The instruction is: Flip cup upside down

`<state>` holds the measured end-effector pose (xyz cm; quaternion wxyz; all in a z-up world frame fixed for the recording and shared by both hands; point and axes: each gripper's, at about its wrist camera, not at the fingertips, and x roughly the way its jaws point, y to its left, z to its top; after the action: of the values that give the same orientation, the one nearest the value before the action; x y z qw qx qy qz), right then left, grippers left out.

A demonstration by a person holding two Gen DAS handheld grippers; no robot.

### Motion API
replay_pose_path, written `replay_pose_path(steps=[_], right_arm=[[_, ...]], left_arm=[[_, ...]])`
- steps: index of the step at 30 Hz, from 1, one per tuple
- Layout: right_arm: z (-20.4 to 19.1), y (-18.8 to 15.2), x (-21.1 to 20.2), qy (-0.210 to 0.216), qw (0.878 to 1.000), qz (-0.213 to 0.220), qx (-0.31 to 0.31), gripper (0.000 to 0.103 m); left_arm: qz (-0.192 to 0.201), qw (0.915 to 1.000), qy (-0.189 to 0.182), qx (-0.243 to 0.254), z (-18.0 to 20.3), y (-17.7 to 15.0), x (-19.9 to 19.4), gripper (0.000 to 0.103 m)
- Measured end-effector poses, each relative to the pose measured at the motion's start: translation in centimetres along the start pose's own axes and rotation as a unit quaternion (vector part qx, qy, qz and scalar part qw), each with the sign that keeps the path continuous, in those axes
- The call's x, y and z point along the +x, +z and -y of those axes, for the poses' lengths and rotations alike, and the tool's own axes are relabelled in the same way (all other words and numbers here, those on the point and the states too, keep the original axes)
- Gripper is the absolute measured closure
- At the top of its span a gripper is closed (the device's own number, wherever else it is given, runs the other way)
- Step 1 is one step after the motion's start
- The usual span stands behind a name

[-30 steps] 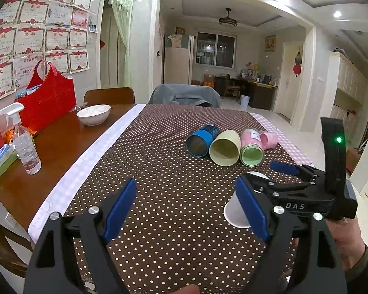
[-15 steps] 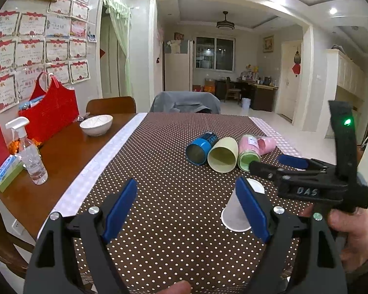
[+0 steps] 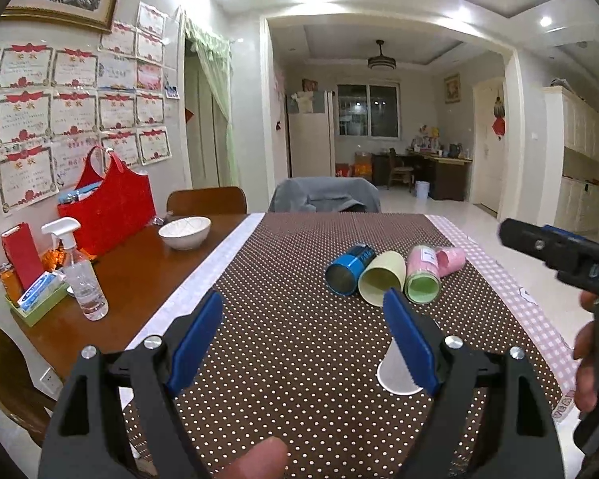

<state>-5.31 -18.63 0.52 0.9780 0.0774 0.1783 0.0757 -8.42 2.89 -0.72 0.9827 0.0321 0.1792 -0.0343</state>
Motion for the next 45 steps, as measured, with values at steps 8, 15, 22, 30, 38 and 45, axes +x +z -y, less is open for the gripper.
replay_pose_path(steps=[8,15,22,30,38,45], right_arm=[[-0.7,-0.6,-3.2,-0.051,0.998,0.032,-0.016,0.006],[-1.8,-0.9,-3.9,-0.059,0.997,0.05,-0.017,0.006],[-2.4,-1.3,-3.7,-0.057,0.997,0.046,-0.024,0.006],[-2.3,-1.3,-3.9,-0.061,0.997,0.047,-0.021,0.006],[-2.2,-1.5,-3.7,-0.057,0.997,0.042,-0.021,0.006],[-2.3,-1.5,-3.6,-0.054,0.998,0.039,-0.022,0.006]], left_arm=[[0.015,0.9998,-0.004,-0.012,-0.3,0.3,-1.0,0.022],[0.029,0.9994,-0.003,-0.018,-0.1,0.5,-1.9,0.022],[0.035,0.9992,-0.003,-0.018,0.1,0.6,-2.5,0.022],[0.038,0.9991,-0.002,-0.02,0.1,0.7,-2.8,0.022],[0.041,0.9988,0.001,-0.026,-0.3,0.9,-2.9,0.021],[0.04,0.9989,0.0,-0.025,-0.3,0.9,-3.0,0.021]])
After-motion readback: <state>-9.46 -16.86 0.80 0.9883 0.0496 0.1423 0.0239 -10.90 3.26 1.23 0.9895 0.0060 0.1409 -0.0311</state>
